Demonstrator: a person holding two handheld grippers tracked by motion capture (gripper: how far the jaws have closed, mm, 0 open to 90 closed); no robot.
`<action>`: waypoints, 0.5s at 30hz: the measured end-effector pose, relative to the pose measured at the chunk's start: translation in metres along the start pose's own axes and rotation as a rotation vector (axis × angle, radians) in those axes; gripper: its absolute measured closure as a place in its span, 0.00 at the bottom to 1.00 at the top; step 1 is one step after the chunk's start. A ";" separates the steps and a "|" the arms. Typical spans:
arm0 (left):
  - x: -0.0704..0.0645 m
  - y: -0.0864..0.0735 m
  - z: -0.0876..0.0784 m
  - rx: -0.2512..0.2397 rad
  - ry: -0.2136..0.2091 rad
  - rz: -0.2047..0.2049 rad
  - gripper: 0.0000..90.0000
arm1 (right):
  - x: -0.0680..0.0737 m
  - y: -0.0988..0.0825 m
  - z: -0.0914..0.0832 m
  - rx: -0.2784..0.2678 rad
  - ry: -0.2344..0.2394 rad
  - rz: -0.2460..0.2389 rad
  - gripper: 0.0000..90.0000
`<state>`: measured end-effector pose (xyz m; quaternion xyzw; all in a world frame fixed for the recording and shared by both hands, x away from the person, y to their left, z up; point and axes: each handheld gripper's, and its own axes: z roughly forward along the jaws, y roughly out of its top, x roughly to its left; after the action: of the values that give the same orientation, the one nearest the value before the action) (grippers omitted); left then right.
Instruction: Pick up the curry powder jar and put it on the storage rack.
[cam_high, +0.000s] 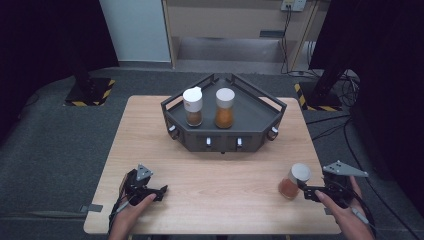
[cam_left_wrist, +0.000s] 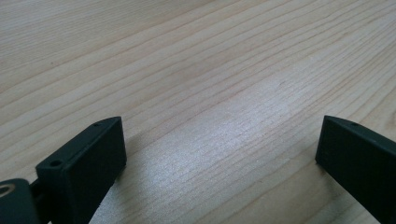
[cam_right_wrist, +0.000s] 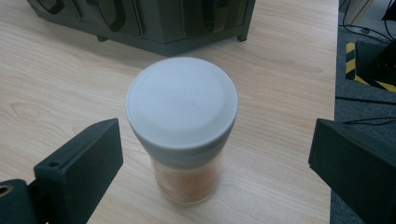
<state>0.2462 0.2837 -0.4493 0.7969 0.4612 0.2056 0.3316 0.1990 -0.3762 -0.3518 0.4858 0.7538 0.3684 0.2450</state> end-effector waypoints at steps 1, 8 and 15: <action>0.000 0.000 0.000 0.000 0.000 0.000 0.00 | 0.000 -0.002 0.000 -0.002 0.000 0.003 0.04; 0.000 0.000 0.000 0.000 0.000 0.000 0.00 | -0.001 -0.013 0.002 0.001 0.003 0.013 0.04; 0.000 0.000 0.000 0.000 0.000 0.000 0.00 | -0.001 -0.020 0.004 -0.002 0.018 0.014 0.04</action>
<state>0.2462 0.2837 -0.4494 0.7968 0.4613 0.2058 0.3317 0.1910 -0.3808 -0.3704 0.4875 0.7523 0.3751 0.2362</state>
